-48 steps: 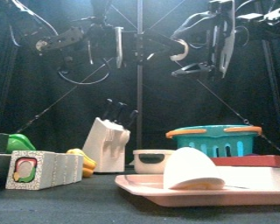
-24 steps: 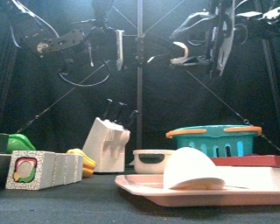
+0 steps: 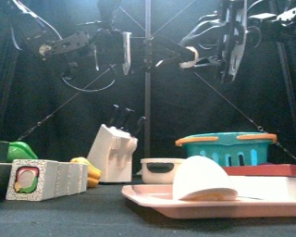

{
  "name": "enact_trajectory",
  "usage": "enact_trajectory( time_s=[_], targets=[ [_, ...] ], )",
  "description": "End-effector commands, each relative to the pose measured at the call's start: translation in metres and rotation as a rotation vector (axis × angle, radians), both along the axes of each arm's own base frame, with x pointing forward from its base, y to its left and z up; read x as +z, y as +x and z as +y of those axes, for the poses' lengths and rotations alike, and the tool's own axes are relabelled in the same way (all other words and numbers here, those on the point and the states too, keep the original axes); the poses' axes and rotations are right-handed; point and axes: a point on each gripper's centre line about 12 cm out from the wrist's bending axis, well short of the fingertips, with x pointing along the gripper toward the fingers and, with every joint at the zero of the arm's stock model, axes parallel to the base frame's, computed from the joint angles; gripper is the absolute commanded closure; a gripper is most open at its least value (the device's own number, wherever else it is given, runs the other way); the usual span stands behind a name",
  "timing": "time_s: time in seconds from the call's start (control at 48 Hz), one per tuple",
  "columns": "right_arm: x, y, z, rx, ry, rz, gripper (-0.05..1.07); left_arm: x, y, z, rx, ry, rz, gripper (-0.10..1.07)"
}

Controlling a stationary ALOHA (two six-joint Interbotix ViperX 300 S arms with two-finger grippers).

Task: Hand over egg half

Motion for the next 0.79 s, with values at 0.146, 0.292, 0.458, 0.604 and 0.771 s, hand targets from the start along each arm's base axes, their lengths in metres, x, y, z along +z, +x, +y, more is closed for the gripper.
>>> enact_trajectory(
  time_s=[0.146,0.292,0.458,0.604,0.771],
  targets=[
    [0.0064,0.0000,-0.0012,-0.006,0.011,-0.021,0.43,0.0110,0.0028,0.0026,0.009,-0.003,-0.039,0.06],
    [0.0046,-0.0007,-0.0011,-0.006,0.010,-0.016,0.43,0.0112,0.0024,0.0029,0.010,-0.006,-0.039,0.00],
    [0.0034,-0.0012,-0.0020,-0.009,0.010,-0.013,0.43,0.0105,0.0025,0.0028,0.010,-0.006,-0.038,0.00],
    [0.0033,-0.0013,-0.0041,-0.016,0.010,-0.012,0.43,0.0095,0.0019,0.0031,0.011,-0.006,-0.035,0.00],
    [0.0019,-0.0018,-0.0048,-0.021,0.013,-0.007,0.43,0.0076,-0.0065,0.0063,0.029,-0.019,-0.026,0.00]
  ],
)
